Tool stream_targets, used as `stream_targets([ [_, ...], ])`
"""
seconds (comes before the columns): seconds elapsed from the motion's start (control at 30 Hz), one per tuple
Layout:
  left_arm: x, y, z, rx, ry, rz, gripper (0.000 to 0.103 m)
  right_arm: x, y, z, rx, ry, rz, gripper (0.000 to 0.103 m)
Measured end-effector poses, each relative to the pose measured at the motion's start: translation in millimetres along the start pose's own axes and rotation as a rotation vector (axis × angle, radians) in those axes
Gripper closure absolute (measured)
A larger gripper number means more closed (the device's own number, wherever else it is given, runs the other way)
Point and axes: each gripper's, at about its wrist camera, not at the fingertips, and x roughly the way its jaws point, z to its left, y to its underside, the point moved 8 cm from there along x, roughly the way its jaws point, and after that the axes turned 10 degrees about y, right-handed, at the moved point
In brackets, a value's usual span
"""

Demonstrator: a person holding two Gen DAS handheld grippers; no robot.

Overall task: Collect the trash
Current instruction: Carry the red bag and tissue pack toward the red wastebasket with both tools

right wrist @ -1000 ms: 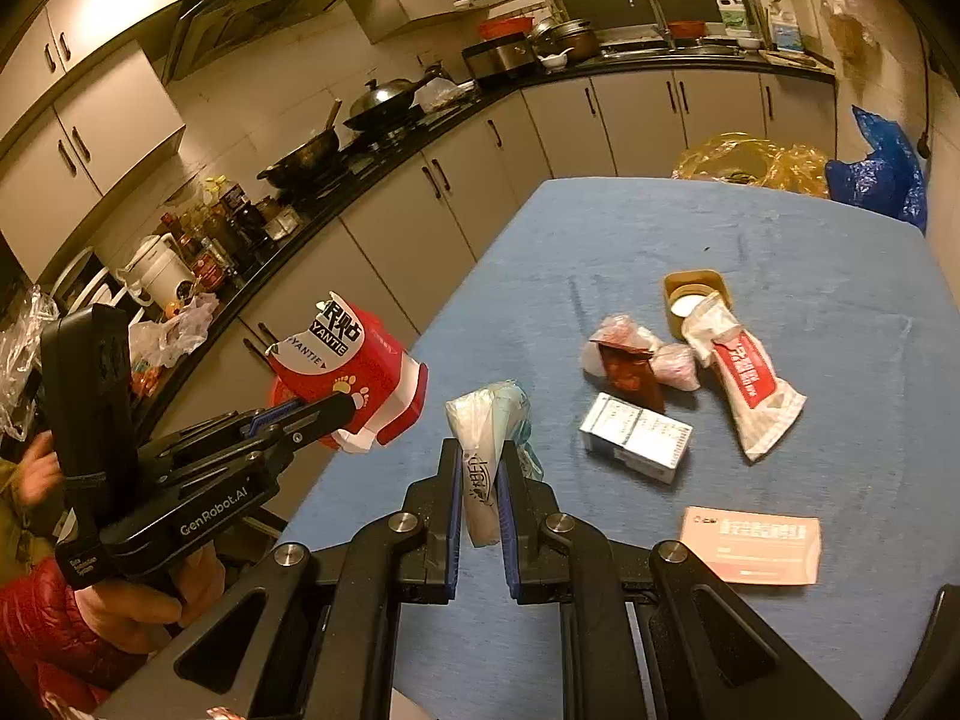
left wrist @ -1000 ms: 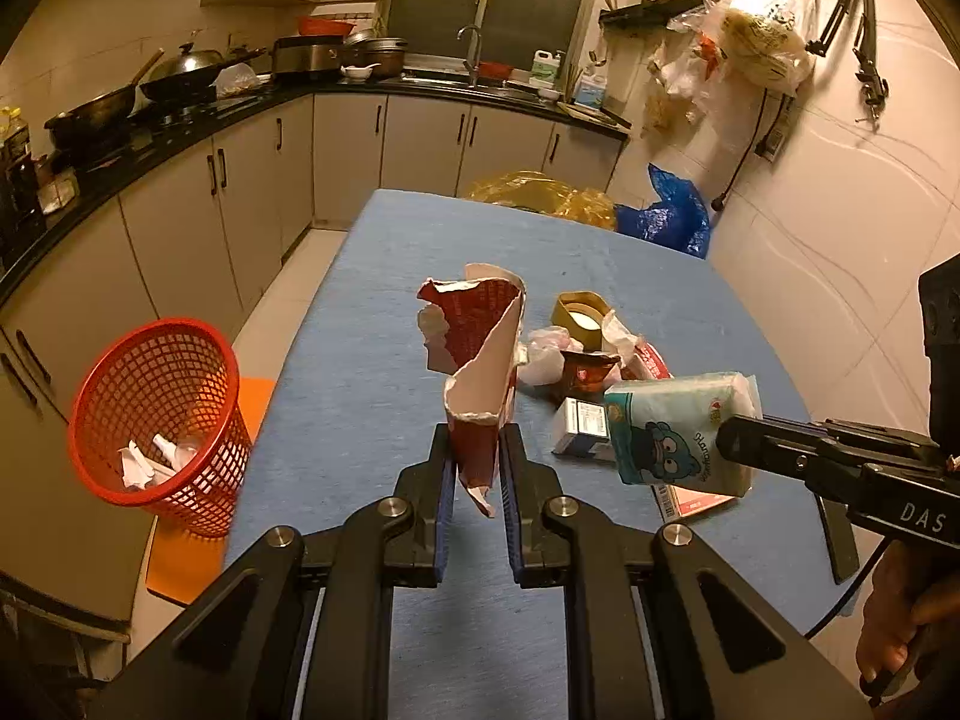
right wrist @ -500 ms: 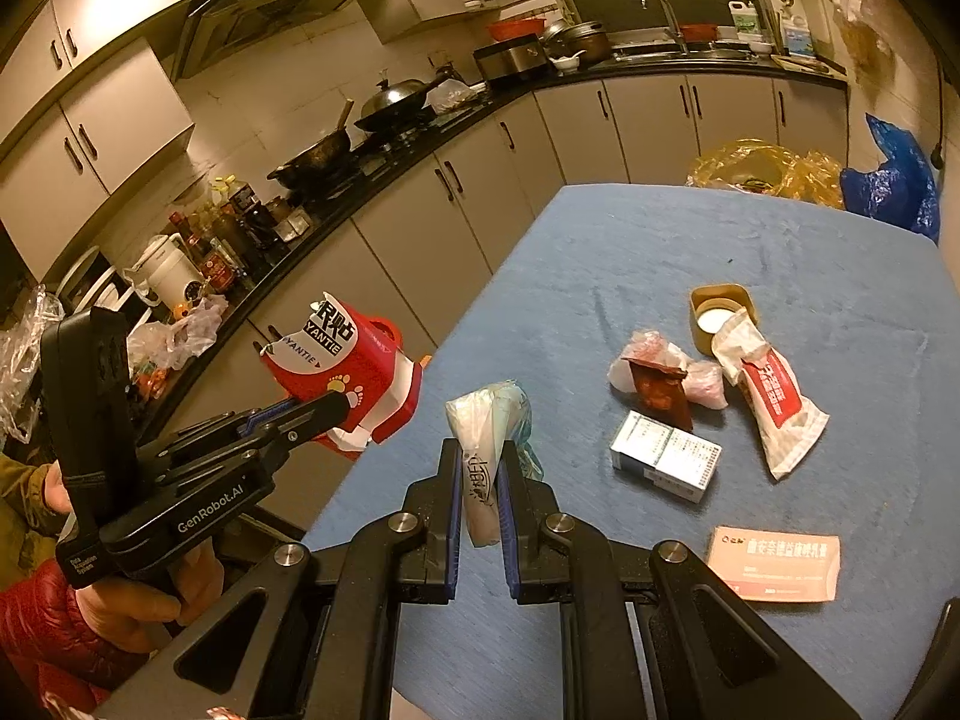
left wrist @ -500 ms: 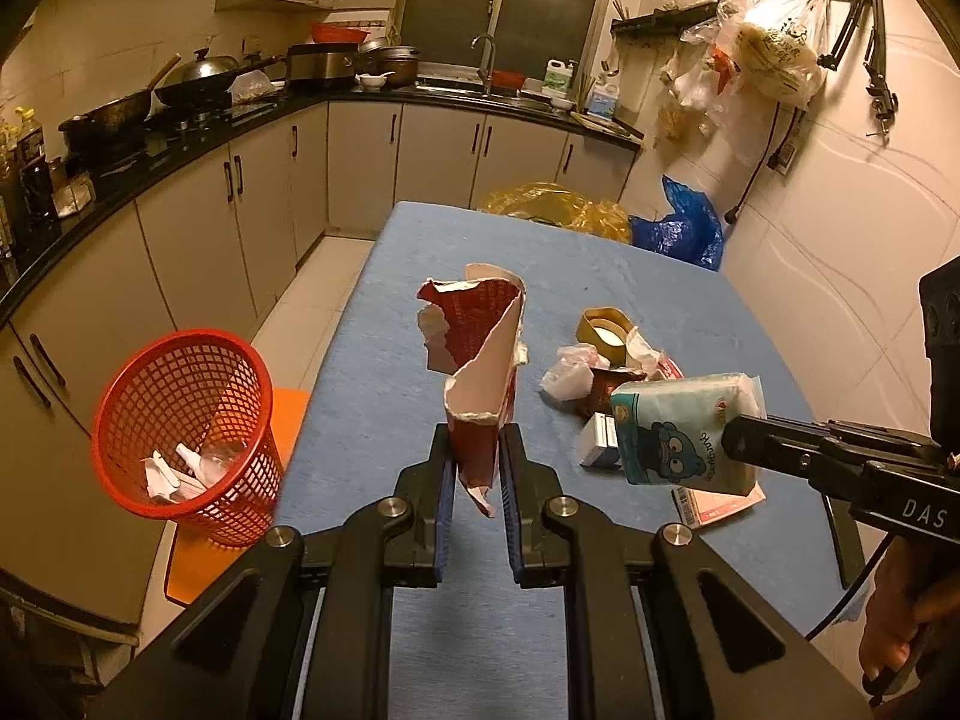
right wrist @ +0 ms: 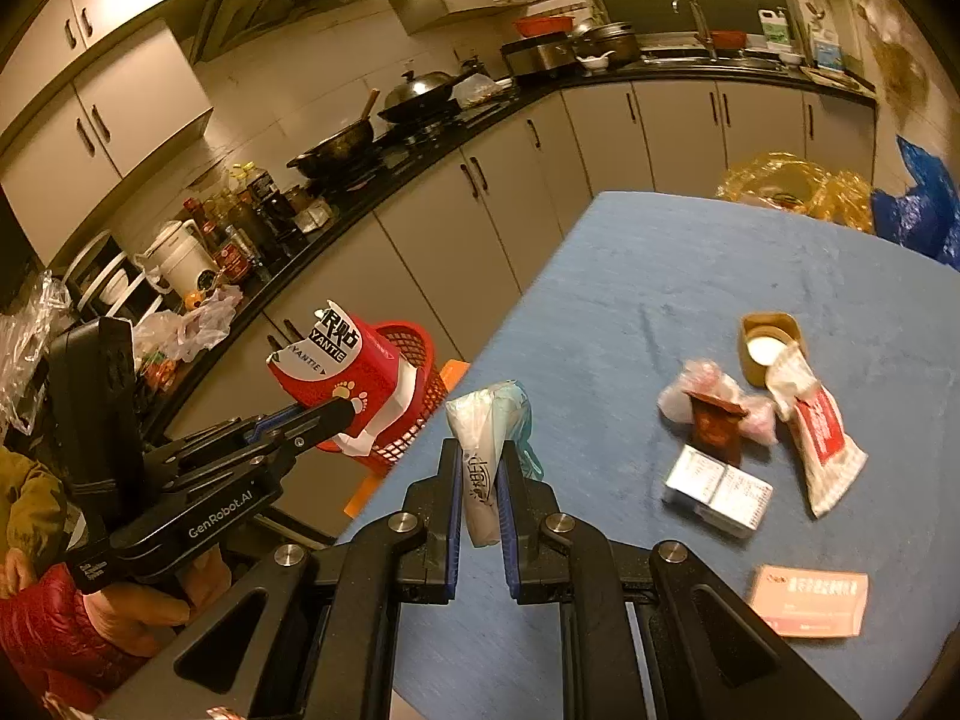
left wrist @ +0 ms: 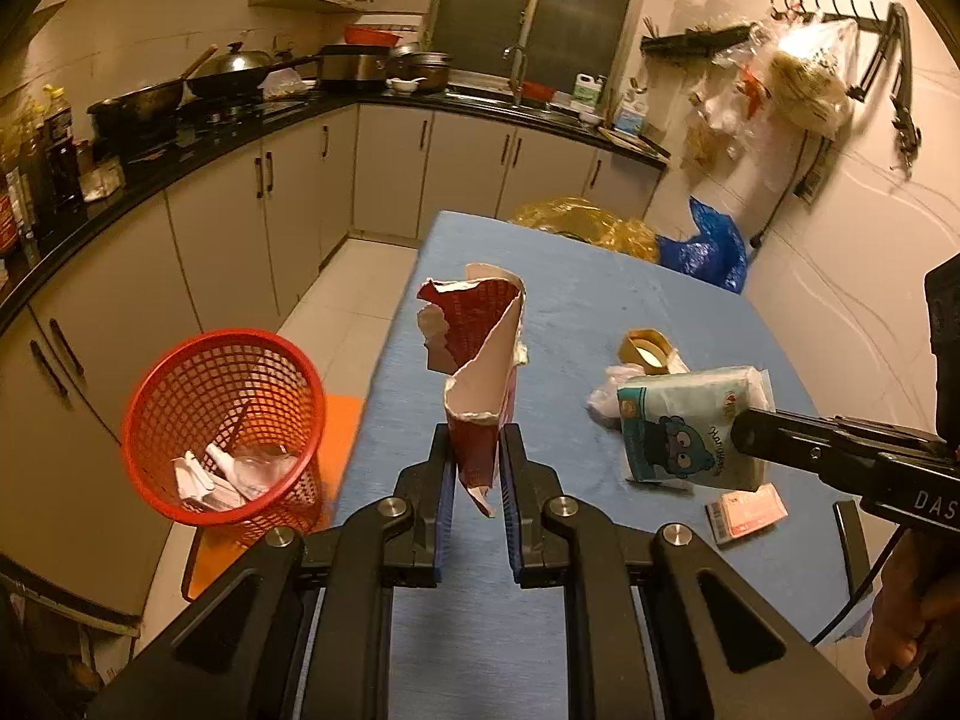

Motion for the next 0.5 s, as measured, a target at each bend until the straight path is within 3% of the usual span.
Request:
stream_targets([
  [0.5,-26,-10,72,-0.055,-0.075,-0.034,0.089,37,-31,65,-0.051,-0.077,-0.002,0.091],
])
